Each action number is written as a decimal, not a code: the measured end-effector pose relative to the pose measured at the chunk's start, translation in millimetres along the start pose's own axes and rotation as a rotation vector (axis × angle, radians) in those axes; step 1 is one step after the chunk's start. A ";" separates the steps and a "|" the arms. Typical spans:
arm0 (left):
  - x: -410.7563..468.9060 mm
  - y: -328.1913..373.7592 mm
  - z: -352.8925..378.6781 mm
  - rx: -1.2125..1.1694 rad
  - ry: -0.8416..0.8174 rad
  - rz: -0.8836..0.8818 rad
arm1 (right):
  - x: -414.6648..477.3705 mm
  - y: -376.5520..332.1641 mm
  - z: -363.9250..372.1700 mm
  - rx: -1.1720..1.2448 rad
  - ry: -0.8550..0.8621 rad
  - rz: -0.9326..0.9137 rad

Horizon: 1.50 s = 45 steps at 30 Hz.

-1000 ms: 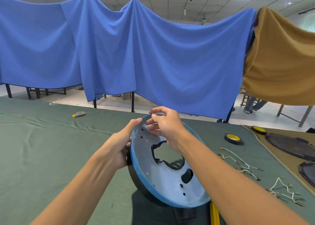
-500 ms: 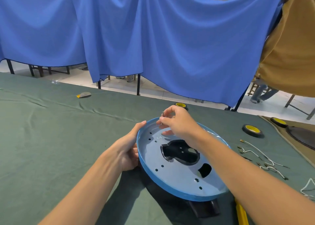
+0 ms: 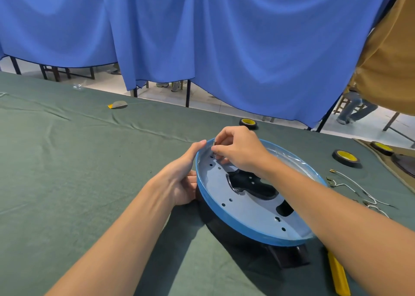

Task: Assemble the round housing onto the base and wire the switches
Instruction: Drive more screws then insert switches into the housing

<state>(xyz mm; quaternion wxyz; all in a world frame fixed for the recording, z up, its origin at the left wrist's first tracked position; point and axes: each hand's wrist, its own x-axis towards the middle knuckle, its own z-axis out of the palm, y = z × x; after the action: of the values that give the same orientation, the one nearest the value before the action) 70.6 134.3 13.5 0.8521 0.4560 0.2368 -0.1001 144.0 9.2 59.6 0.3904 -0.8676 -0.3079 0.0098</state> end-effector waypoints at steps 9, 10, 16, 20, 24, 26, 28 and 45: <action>0.5 0.6 -1.7 -0.001 -0.008 -0.009 | 1.7 -0.9 -2.6 -0.056 -0.047 0.002; 0.7 0.8 -1.9 0.001 -0.009 -0.010 | 1.6 -1.6 -4.2 -0.080 -0.065 0.002; 2.1 0.9 -2.6 0.004 -0.006 0.001 | 1.5 -7.9 -12.0 -0.142 -0.083 -0.046; 2.2 -0.8 -2.4 0.011 -0.010 0.016 | 2.6 -7.7 -7.8 -0.202 -0.065 -0.091; 4.6 -1.1 -3.8 0.011 -0.026 0.011 | 3.9 -8.9 -9.7 -0.321 -0.078 -0.159; 6.4 -0.6 -5.4 0.008 -0.030 0.006 | 4.9 -12.6 -13.0 -0.385 -0.120 -0.203; 8.5 -1.3 -6.7 -0.012 -0.032 -0.002 | 6.7 -16.2 -15.5 -0.421 -0.165 -0.232; 14.3 -2.8 -8.1 0.037 -0.020 -0.013 | 5.8 -25.2 -20.4 -0.489 -0.226 -0.238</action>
<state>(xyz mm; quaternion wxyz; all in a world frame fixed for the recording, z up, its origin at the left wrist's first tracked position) 79.4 140.1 0.6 0.8453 0.4690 0.2292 -0.1144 140.6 11.4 92.3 0.1314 -0.8871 -0.4422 -0.0139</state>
